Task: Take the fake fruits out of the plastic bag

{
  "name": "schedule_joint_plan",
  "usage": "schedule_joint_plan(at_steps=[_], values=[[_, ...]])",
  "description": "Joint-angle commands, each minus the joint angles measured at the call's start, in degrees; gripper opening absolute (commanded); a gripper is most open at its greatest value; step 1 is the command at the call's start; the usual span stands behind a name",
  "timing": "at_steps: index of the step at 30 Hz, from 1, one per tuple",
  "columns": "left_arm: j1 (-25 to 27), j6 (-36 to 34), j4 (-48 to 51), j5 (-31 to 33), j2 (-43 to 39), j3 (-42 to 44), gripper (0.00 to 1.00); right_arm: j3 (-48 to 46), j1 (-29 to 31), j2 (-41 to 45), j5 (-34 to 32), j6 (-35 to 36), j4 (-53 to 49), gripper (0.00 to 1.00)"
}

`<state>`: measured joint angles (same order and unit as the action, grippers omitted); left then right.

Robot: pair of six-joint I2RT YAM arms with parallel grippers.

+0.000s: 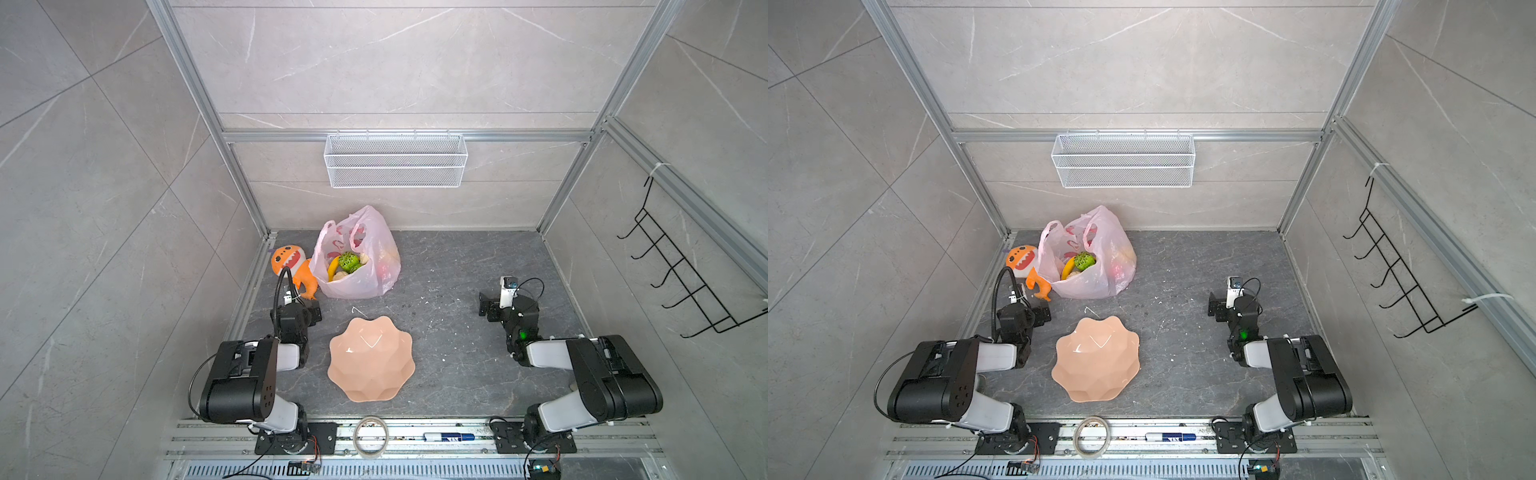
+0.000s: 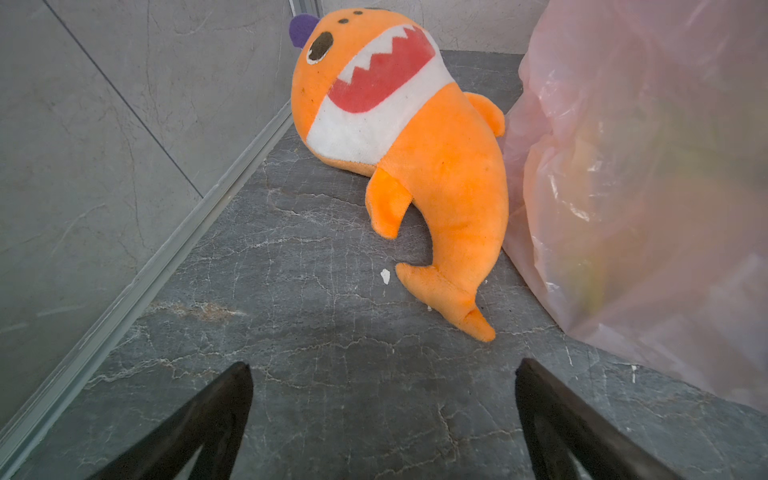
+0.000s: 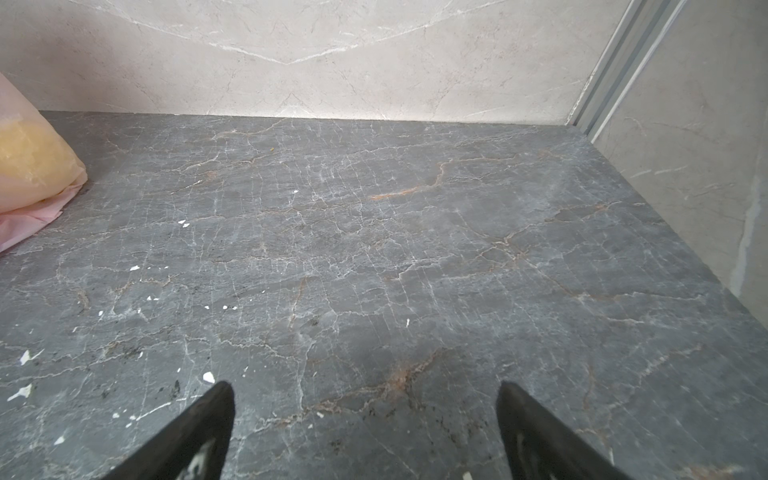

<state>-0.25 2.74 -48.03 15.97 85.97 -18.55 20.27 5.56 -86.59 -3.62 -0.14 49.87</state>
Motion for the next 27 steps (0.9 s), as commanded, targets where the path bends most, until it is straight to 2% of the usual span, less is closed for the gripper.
schedule_joint_plan(at_steps=[1,3,5,9,12,14,16,17,18,20,22,24,27], values=[[-0.2,-0.5,-2.8,-0.4,0.1,-1.1,1.00,0.5,0.1,-0.2,0.3,0.7,-0.2,0.99],[-0.1,-0.9,0.0,-1.9,-1.1,-2.0,1.00,0.3,0.2,0.0,-0.3,0.5,0.3,0.99],[-0.2,-1.0,1.5,-1.9,-2.1,-2.5,1.00,-0.2,0.2,1.3,-4.3,-1.4,0.2,0.99],[-0.1,0.1,5.6,1.1,-5.5,-3.3,1.00,0.6,0.2,7.7,-12.6,-4.7,-7.5,0.99],[-0.2,1.9,15.4,4.6,-10.6,-6.5,1.00,6.9,0.2,12.2,-25.1,-14.8,-27.6,0.99],[-0.1,5.4,26.4,8.1,-14.9,-10.6,1.00,15.0,0.2,13.8,-35.3,-27.8,-50.4,0.99],[-0.2,12.5,34.9,14.0,-18.4,-13.4,1.00,22.0,0.2,12.7,-40.9,-39.0,-70.0,0.99],[-0.1,19.3,40.1,18.4,-20.3,-14.6,1.00,24.0,0.2,12.3,-40.9,-39.5,-74.7,0.99],[-0.3,23.3,43.6,20.1,-21.8,-15.3,1.00,24.6,0.3,12.2,-38.5,-38.6,-76.2,0.99],[-0.3,23.3,46.3,16.2,-25.1,-16.0,1.00,24.7,0.5,13.4,-29.7,-33.9,-75.2,0.99],[-0.2,24.1,49.2,13.5,-27.1,-17.0,1.00,24.7,2.0,15.2,-24.7,-31.0,-74.5,0.99],[0.2,25.7,53.0,11.7,-28.8,-18.1,1.00,25.2,4.0,16.7,-22.0,-29.0,-74.4,0.99],[0.6,28.0,58.7,8.3,-31.2,-19.6,1.00,27.6,8.0,18.3,-24.5,-30.6,-78.6,0.99]])
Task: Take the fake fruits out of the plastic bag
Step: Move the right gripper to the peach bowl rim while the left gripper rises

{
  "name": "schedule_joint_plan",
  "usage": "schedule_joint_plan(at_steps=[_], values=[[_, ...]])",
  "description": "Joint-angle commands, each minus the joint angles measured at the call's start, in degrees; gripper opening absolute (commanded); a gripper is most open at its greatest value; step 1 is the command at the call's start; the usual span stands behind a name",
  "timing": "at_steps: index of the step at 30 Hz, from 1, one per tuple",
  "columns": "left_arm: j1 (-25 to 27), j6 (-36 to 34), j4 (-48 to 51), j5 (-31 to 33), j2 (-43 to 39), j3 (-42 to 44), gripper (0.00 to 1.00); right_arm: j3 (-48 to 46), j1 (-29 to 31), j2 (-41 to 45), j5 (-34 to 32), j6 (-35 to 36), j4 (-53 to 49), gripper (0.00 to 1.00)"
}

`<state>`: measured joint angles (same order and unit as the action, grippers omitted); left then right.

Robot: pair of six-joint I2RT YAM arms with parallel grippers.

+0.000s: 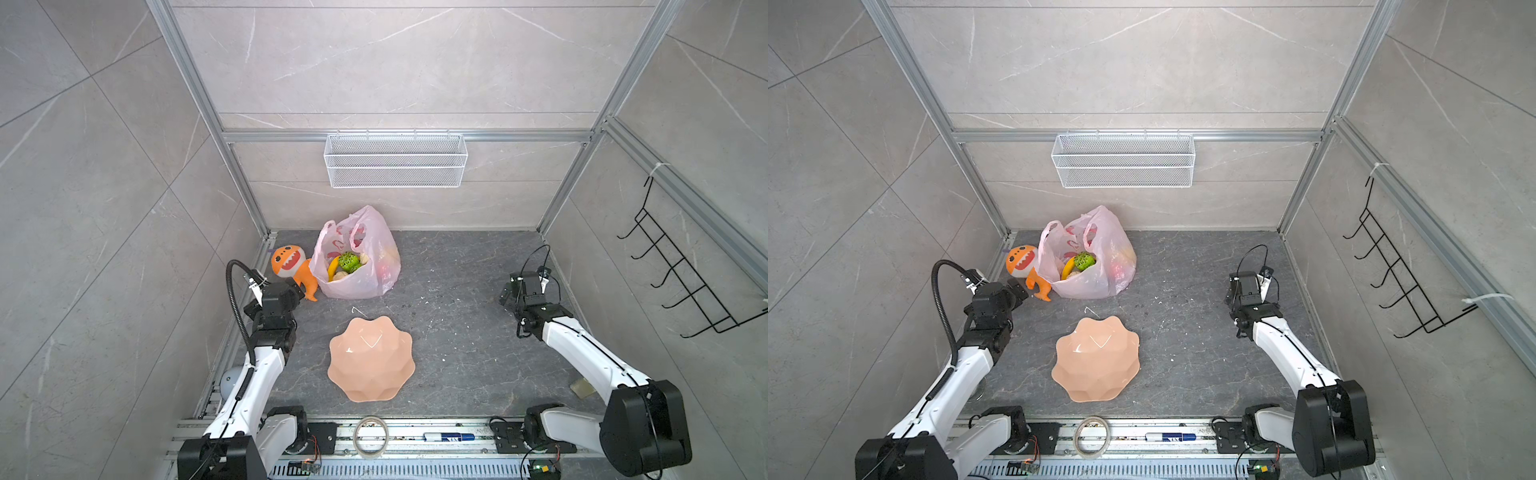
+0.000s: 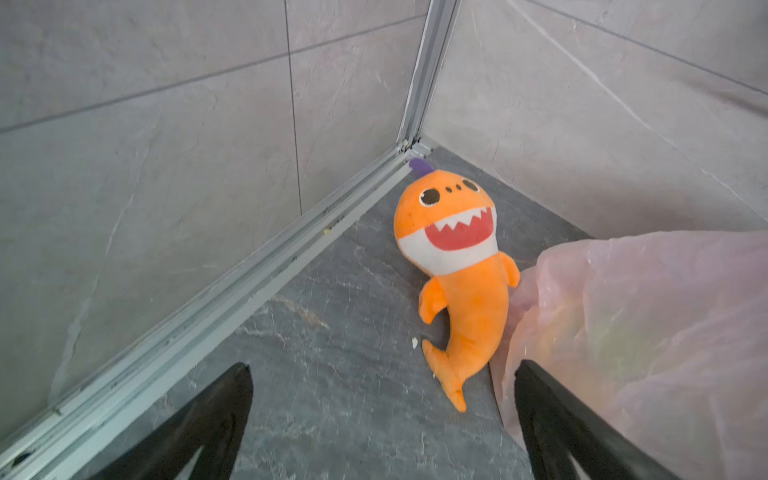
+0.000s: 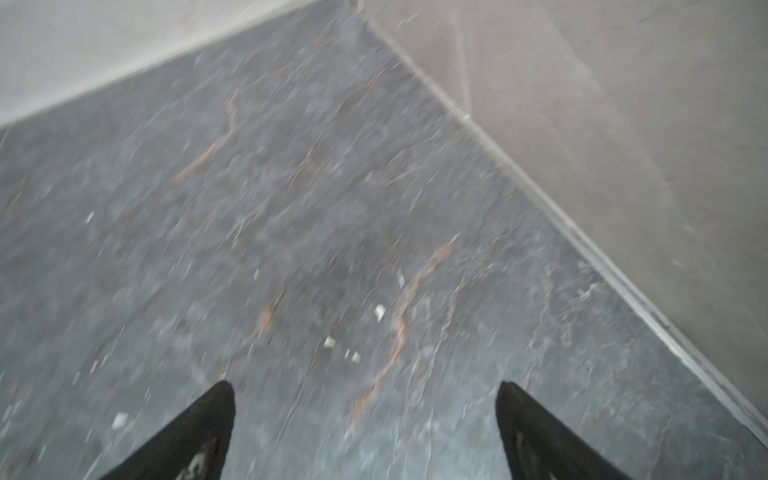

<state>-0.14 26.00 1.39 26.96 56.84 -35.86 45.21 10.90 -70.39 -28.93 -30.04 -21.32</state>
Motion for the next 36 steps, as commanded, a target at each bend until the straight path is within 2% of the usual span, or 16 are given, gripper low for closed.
schedule_joint_plan(at_steps=[1,9,16,19,23,24,29,36], values=[[1.1,4.9,10.5,-3.7,-3.1,-2.5,1.00,3.5,3.9,2.4,0.6,-0.6,-8.6,0.99],[8.1,7.9,27.4,-3.5,-6.4,-9.6,1.00,9.7,10.5,-1.6,16.8,3.2,-12.0,0.99],[9.8,5.0,39.5,-11.6,-5.9,-17.3,1.00,10.8,19.1,-3.2,23.3,3.4,-12.5,0.99],[10.1,5.2,40.9,-13.5,-6.1,-17.0,1.00,10.8,23.2,-4.6,23.6,3.3,-12.2,0.93],[12.1,5.3,40.6,-14.3,-5.8,-15.7,1.00,11.2,28.1,-7.1,24.2,2.8,-11.4,0.71],[13.2,5.0,40.3,-14.4,-5.5,-15.6,1.00,11.2,29.5,-7.9,24.6,2.6,-10.7,0.68],[19.3,4.5,39.0,-11.5,-5.2,-13.8,1.00,11.2,35.8,-12.1,26.9,0.7,-6.1,0.68],[23.4,5.3,39.1,-7.1,-8.2,-11.6,0.99,14.5,41.6,-20.1,28.1,-1.1,-2.2,0.64]])
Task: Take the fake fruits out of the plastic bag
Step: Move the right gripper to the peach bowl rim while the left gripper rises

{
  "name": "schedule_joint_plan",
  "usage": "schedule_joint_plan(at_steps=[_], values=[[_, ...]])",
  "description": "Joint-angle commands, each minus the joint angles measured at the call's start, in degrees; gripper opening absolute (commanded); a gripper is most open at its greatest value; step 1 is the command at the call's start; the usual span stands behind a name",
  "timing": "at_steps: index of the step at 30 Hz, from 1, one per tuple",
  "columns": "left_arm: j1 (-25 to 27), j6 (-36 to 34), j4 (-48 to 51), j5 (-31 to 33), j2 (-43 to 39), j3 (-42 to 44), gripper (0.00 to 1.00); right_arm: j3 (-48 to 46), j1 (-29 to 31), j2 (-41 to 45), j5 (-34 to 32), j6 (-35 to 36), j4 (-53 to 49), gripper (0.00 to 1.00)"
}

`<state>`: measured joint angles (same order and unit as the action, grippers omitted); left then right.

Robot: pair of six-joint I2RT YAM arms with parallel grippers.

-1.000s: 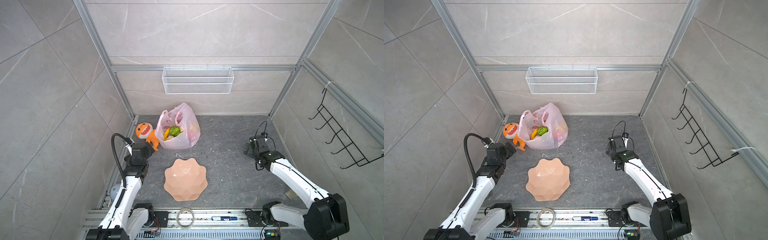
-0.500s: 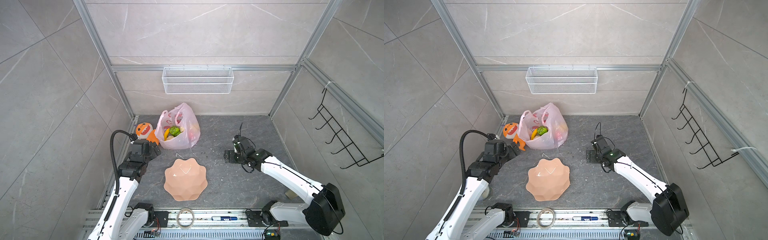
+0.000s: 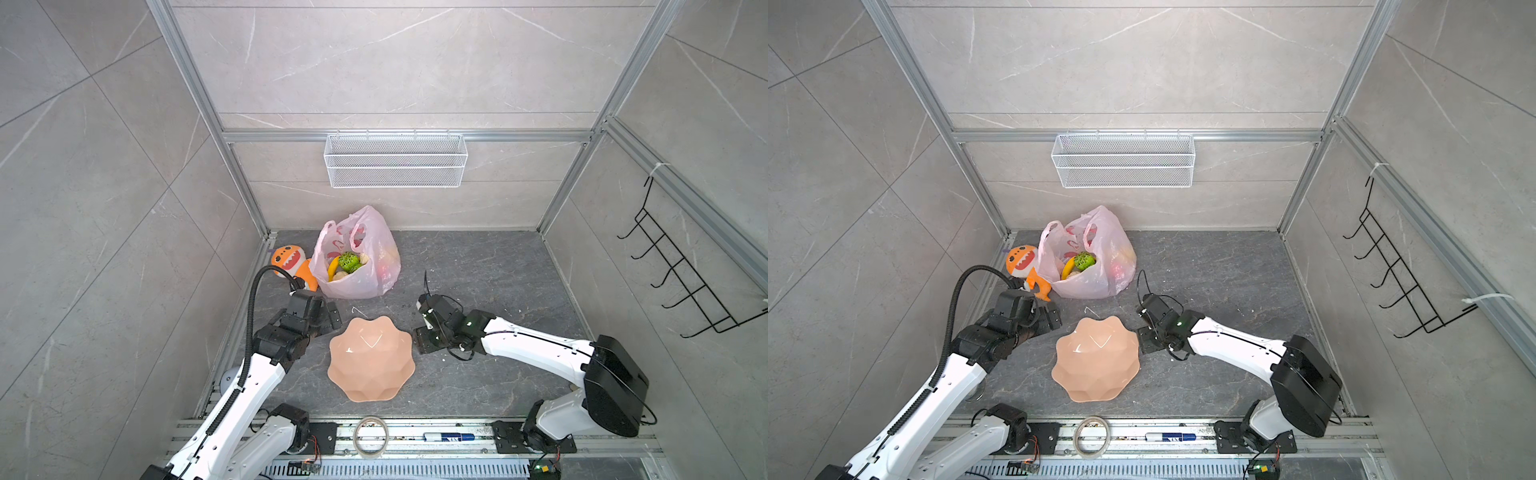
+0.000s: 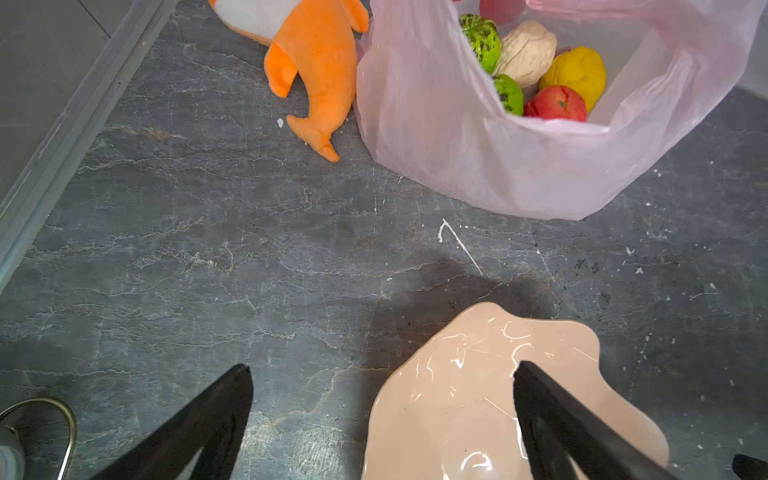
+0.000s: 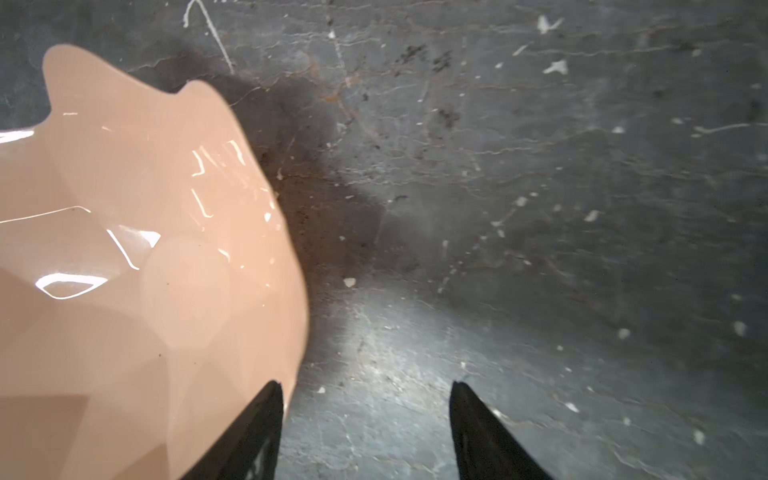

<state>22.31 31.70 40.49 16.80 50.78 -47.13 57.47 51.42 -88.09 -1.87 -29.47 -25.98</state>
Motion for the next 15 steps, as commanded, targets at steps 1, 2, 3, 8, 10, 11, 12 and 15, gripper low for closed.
schedule_joint_plan(at_steps=[1,2,3,8,10,11,12,15], values=[[1.3,-0.4,-0.1,3.5,-2.7,-0.2,0.97,2.8,1.6,-3.5,1.2,-1.7,2.5,0.63],[1.5,-0.4,-0.1,3.5,-2.9,-0.2,0.97,3.2,1.9,-4.2,1.2,-1.6,2.7,0.63],[1.5,-0.4,-0.1,3.7,-3.2,-0.1,0.97,3.4,2.2,-5.0,1.3,-1.6,3.2,0.63],[1.8,-0.4,-0.1,4.3,-3.1,0.0,0.95,3.6,2.3,-8.0,2.4,-2.0,5.5,0.61],[1.9,-0.5,-0.1,4.4,-3.0,0.0,0.91,3.4,2.2,-9.0,3.2,-2.2,7.0,0.60],[1.9,-0.5,-0.1,4.3,-3.0,0.0,0.90,3.3,2.3,-9.3,3.5,-2.3,7.6,0.60],[2.0,-0.5,-0.1,4.4,-3.1,0.0,0.89,3.5,2.3,-9.8,3.7,-2.3,8.0,0.60],[2.0,-0.7,-0.1,4.4,-3.2,-0.1,0.85,3.5,2.2,-11.0,4.4,-2.3,9.2,0.57]])
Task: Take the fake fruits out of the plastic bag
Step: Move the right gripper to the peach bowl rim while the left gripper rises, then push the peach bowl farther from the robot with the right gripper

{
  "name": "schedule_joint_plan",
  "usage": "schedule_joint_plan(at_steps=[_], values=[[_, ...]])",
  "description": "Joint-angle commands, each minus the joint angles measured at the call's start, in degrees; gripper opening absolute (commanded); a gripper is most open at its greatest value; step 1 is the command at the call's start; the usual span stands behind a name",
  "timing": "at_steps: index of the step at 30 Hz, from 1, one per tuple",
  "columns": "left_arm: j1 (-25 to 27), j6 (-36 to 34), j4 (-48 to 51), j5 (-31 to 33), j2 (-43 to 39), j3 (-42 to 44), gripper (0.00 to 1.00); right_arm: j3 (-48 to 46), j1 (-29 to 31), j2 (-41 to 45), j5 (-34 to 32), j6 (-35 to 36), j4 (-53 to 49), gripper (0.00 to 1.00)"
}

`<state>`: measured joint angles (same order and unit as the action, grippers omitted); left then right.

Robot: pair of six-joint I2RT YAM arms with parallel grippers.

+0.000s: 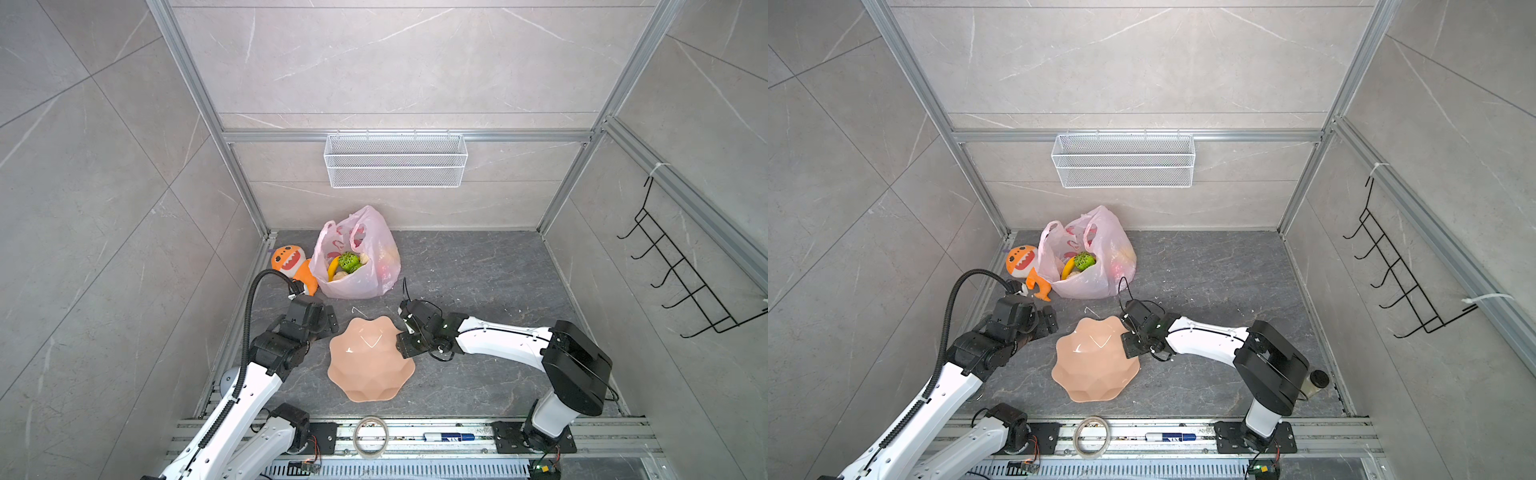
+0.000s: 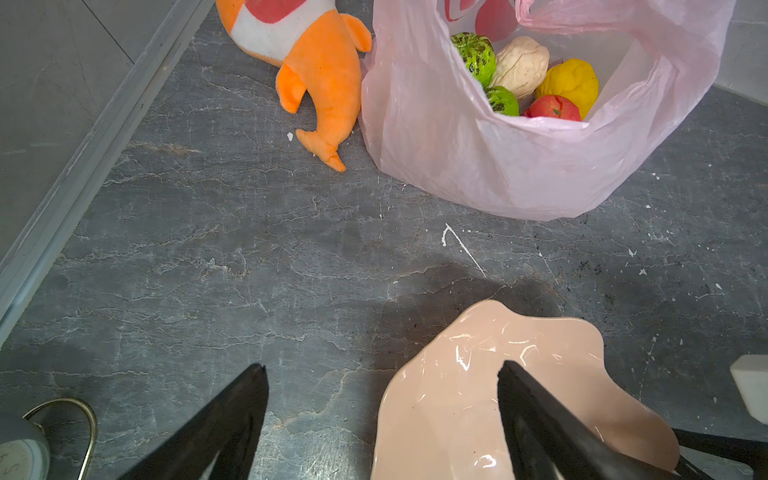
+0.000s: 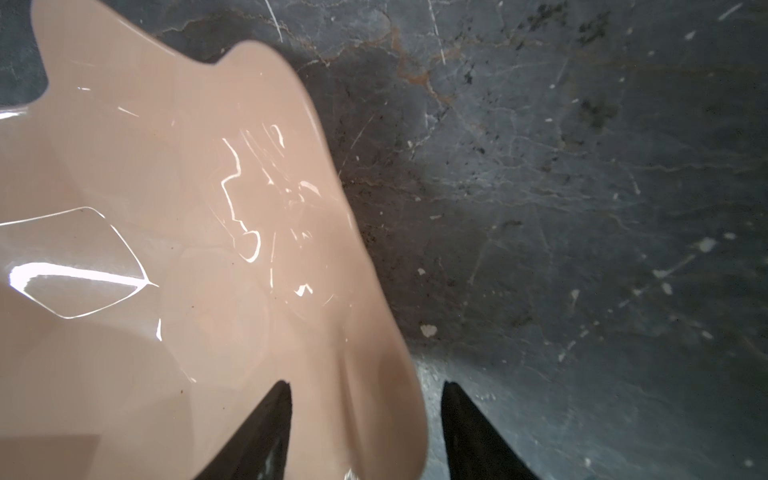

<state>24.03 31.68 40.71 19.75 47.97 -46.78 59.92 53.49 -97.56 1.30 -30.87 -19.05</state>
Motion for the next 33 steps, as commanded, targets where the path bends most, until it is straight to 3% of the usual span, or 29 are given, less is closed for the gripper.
schedule_joint_plan(at_steps=[1,8,17,21,28,33], values=[[0.2,-0.7,-0.4,1.5,-0.4,-0.5,0.84,1.1,0.2,-1.9,1.7,-1.0,2.9,0.56],[0.3,-0.8,-0.1,1.7,-0.3,-0.7,0.82,1.3,0.1,-4.1,2.7,-1.4,5.2,0.46],[0.3,-0.9,-0.1,1.5,0.1,-0.9,0.81,0.6,-0.7,-3.4,1.2,-1.3,5.1,0.12],[0.3,-0.9,-0.1,1.5,-0.2,-0.9,0.81,-0.4,-2.1,-1.9,0.2,-1.1,4.9,0.02],[0.3,-0.6,0.6,0.0,-1.0,-1.9,0.81,-3.3,-8.9,2.9,-0.1,-0.1,2.9,0.00],[0.4,-0.3,1.1,-1.5,-1.6,-2.9,0.81,-4.4,-18.1,6.7,-0.2,2.6,-0.7,0.00]])
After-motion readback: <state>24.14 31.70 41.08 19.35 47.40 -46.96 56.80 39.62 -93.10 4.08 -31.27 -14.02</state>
